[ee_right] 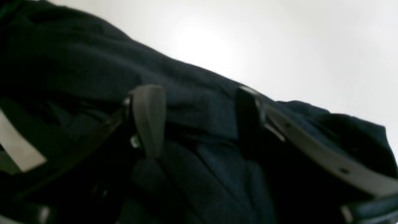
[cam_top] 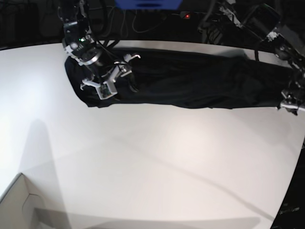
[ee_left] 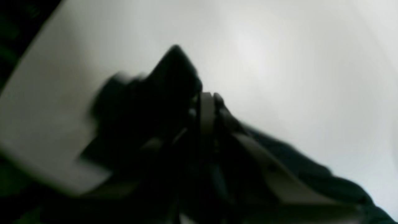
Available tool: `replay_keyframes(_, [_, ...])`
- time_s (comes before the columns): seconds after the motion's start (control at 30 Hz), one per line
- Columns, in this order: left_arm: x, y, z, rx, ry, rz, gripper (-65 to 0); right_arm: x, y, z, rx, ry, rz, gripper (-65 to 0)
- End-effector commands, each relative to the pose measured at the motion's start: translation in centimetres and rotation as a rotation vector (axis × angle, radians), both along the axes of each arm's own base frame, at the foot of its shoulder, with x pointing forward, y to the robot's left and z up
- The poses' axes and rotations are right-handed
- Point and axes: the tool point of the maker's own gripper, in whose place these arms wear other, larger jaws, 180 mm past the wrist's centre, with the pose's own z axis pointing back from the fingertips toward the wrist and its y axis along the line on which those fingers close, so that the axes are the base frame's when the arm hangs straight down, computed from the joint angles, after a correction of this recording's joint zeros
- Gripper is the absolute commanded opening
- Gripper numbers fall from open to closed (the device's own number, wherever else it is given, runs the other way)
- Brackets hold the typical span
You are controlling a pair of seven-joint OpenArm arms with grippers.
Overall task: Layout the t-shirt on the table in an organized manner, then fold the t-shirt properly
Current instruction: 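Tuck the protruding sleeve end into the bundle with the left gripper, then grasp both ends of the folded shirt bundle with both grippers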
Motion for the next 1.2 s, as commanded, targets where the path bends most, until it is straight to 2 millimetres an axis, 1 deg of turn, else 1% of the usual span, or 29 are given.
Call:
replay_keyframes(0.0, [0.0, 1.0, 1.6, 0.033, -0.053, 0.014, -65.0, 0.7, 0.3, 1.4, 0.03, -0.048, -0.001, -28.8])
replay_keyframes(0.1, [-1.5, 2.5, 1.6, 0.046, -0.04, 0.037, -65.0, 0.7, 0.3, 1.4, 0.03, -0.049, -0.001, -28.8])
replay_keyframes(0.17, [-2.1, 3.0, 0.6, 0.028, -0.016, 0.04, -65.0, 0.7, 0.3, 1.4, 0.031, -0.049, -0.002, -28.8])
replay_keyframes(0.33, [-3.1, 4.8, 0.1, -0.009, -0.023, 0.086, -65.0, 0.6, 0.4, 1.4, 0.035, -0.046, -0.001, -28.8])
replay_keyframes(0.57, [-2.3, 5.8, -1.1, -0.032, -0.052, 0.11, -64.5, 0.5, 0.4, 1.4, 0.033, -0.047, 0.0, -28.8])
replay_keyframes(0.67, [-2.4, 5.9, -2.3, -0.059, -0.048, 0.121, -64.3, 0.4, 0.2, 1.4, 0.032, -0.045, -0.002, -28.8])
replay_keyframes(0.7, [-2.4, 5.8, -2.7, -0.068, -0.044, 0.124, -63.2, 0.2, 0.1, 1.2, 0.03, -0.039, -0.007, -28.8])
replay_keyframes(0.77, [-2.4, 5.7, -3.3, -0.084, -0.036, 0.126, -58.1, -0.2, 0.1, 1.1, 0.03, -0.031, -0.007, -28.8])
replay_keyframes(0.8, [-2.4, 5.8, -3.4, -0.086, -0.036, 0.127, -54.3, -0.1, 0.1, 1.3, 0.03, -0.037, -0.006, -28.8])
replay_keyframes(0.93, [-2.5, 5.7, -3.3, -0.088, -0.041, 0.128, -36.3, -0.4, 0.1, 1.6, 0.032, -0.042, -0.004, -28.8])
replay_keyframes(1.0, [-2.7, 5.8, -3.4, -0.09, -0.036, 0.129, -29.3, -0.4, 0.2, 1.9, 0.033, -0.051, -0.004, -28.8])
replay_keyframes(1.1, [-2.9, 5.9, -3.4, -0.087, -0.035, 0.132, -21.0, -0.8, 0.2, 2.1, 0.035, -0.049, -0.004, -28.8])
replay_keyframes(1.13, [-3.0, 6.2, -3.2, -0.079, -0.037, 0.135, -19.0, -0.8, 0.2, 2.3, 0.036, -0.055, -0.004, -28.8])
replay_keyframes(1.17, [-3.5, 6.7, -3.3, -0.075, -0.029, 0.145, -17.2, -0.9, 0.2, 2.4, 0.037, -0.055, -0.004, -28.8])
